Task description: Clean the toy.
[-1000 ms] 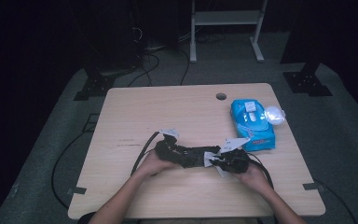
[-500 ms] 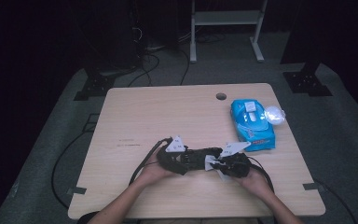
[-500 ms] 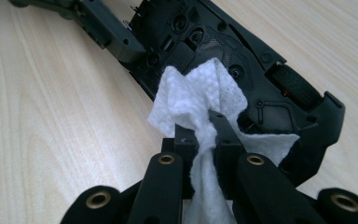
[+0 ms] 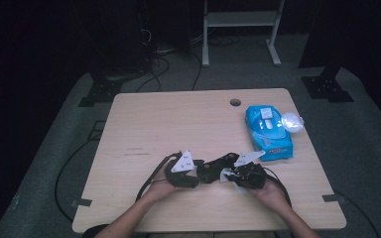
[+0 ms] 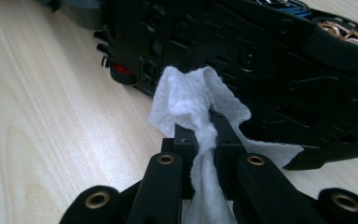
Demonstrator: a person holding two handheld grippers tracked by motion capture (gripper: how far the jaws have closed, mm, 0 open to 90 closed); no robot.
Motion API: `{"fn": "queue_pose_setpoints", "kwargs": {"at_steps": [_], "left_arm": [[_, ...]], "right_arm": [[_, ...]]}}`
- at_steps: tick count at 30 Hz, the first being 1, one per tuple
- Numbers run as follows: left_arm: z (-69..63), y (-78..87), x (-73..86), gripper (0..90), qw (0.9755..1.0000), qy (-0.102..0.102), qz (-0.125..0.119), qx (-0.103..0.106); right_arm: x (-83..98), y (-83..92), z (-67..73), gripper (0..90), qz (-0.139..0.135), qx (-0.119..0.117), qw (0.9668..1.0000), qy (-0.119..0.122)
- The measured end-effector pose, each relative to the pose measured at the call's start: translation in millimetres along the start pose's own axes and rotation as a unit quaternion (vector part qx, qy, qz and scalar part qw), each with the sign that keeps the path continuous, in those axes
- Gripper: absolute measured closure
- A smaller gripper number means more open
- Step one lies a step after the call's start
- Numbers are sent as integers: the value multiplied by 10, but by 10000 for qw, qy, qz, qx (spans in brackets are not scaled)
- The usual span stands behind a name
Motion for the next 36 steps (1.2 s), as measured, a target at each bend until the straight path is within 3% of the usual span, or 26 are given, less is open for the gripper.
{"fn": "queue_pose_setpoints", "kwargs": {"at_steps": [2,5,8,11,17,21,25,29,30,33,36], "left_arm": [[-44,-16,-12,504,9999,-34,-30,125],[-117,-106,5,493,9997,-20,123,198],[-155,-183,-18,487,9997,-76,171,155],[-115,-194,-50,559,9998,90,137,148],[-6,-189,-32,580,9998,79,198,24],[90,-191,-31,583,9996,220,149,121],[99,-220,-17,583,9996,227,151,119],[75,-185,0,584,9998,189,76,58],[68,-176,2,584,9998,192,88,61],[57,-151,15,584,9997,201,95,103],[31,-166,1,584,9997,188,77,106]], "right_arm": [[10,-2,-10,827,5,-14,10000,-15],[15,-9,-3,827,2,-43,10000,-23],[-2,-3,3,826,-46,-65,10000,-21],[-30,39,18,825,-147,-127,9998,-52],[-205,255,35,826,-655,-152,9977,-72],[-446,403,52,826,-1063,-182,9941,-66],[-693,251,108,825,-1096,-303,9935,45],[-750,34,97,825,-962,-242,9950,134],[-756,32,76,825,-992,-226,9947,130],[-701,110,-65,825,-910,132,9957,143],[-633,210,-152,825,-1126,0,9934,-227]]}}
Point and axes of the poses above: each handheld gripper's, and its own axes: y roughly backward along the jaws, x roughly out of its underside, z roughly to its left, the point moved 10 cm from there along -y, roughly forward along the jaws, and after that the axes turned 9 degrees about -x, right-handed, at the moved point
